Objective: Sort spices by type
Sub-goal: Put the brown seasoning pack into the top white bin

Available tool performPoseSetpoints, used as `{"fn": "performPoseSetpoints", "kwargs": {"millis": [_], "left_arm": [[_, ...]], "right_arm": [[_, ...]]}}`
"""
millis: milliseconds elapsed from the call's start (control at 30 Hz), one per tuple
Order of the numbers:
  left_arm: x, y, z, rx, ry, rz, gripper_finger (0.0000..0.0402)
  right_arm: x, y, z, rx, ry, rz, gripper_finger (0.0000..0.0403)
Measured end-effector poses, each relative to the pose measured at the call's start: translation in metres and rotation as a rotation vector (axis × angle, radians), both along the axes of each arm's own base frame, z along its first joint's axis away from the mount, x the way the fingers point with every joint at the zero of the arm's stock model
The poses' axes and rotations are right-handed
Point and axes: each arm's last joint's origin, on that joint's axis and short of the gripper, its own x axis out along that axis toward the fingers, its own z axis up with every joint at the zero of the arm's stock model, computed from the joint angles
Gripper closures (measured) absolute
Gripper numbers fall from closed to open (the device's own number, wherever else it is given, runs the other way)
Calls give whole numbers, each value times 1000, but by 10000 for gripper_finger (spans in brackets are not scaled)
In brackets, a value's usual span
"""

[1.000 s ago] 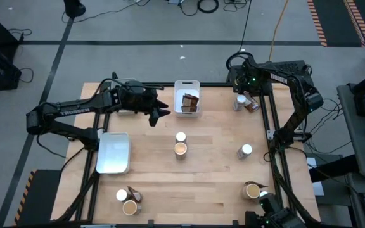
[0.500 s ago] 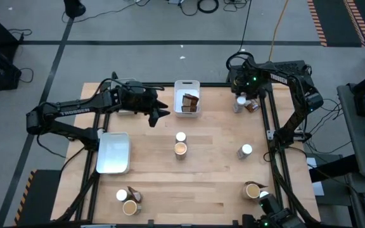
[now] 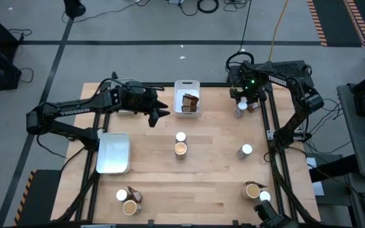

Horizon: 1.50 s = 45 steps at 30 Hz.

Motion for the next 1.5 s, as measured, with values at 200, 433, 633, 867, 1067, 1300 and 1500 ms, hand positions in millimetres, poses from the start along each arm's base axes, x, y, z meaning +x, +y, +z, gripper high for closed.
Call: {"fn": "performPoseSetpoints", "kwargs": {"millis": [200,433,633,867,1067,1300,1500], "left_arm": [[0,0,0,15,0,-12,212],[0,-1,0,6,-3,-32,212],[0,-2,0,5,-3,-36,212],[3,-10,0,7,-4,-71,212],[3,-10,0,9,-7,-74,212],[3,-10,0,5,-8,-72,212],[3,-11,0,-5,-8,-66,212]], "right_arm": [[1,-9,11,-75,15,-9,156],[-22,-31,25,-158,62,-135,156],[-22,-34,18,-136,53,-94,156],[-19,-30,17,-151,81,132,156],[-11,-20,9,-159,162,253,156],[-7,-10,-5,-153,207,311,156],[-5,-12,-18,-100,224,340,156]]}}
